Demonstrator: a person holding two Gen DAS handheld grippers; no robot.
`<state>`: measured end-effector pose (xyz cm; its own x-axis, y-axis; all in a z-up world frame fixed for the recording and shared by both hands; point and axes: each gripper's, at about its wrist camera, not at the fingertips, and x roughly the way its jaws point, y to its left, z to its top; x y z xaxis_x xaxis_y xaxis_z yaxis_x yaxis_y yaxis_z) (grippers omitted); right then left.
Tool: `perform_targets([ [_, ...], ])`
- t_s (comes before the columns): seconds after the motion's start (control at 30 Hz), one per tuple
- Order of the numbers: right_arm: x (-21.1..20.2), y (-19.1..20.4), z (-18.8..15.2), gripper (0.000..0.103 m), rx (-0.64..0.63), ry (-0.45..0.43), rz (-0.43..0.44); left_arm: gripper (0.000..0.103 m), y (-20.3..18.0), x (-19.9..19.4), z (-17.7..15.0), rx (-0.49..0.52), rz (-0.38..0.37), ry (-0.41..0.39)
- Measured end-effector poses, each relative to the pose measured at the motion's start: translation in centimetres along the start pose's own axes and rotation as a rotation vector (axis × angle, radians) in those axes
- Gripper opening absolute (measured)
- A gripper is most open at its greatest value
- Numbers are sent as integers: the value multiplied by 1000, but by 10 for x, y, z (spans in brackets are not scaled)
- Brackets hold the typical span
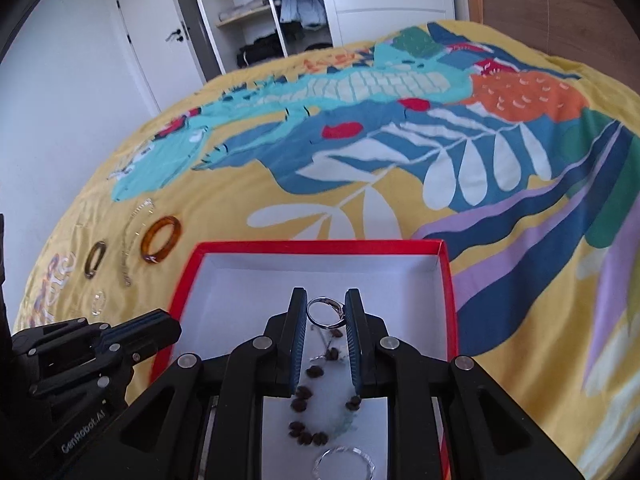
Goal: Organize jewelry
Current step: 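Carry the charm and ring into the red box and open both tools, then withdraw both tools from the red box back toward the remaining jewelry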
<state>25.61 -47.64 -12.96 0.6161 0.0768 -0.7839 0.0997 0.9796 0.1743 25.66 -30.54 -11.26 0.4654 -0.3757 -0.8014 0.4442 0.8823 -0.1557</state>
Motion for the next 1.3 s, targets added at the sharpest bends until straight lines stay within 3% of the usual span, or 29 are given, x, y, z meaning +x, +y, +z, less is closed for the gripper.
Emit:
perform_targets([
  [0.27, 33, -4, -10, 20, -16, 114, -50, 3, 1, 17, -8, 0, -8, 34],
  [0.37, 32, -2, -11, 21, -26, 110, -54, 3, 3, 19, -9, -4, -6, 44],
  [0.57, 6, -4, -7, 32, -10, 58, -50, 7, 3, 0, -4, -3, -39, 37],
  [0.63, -15, -4, -2, 33, -7, 21, -54, 9, 4, -17, 1, -8, -52, 22],
  [0.7, -35, -3, 2, 36, -1, -8, -55, 21, 5, -38, 8, -13, -54, -5],
  [0.77, -61, 0, 7, 37, -5, -42, -60, 26, 8, -62, 16, -24, -62, -36],
  [1.03, -168, 33, 16, 46, -34, -182, -48, 29, 13, -180, 36, -9, -34, -179],
  [1.3, -259, 71, -1, 51, -51, -286, -8, 31, 35, -279, 5, -47, 17, -256],
])
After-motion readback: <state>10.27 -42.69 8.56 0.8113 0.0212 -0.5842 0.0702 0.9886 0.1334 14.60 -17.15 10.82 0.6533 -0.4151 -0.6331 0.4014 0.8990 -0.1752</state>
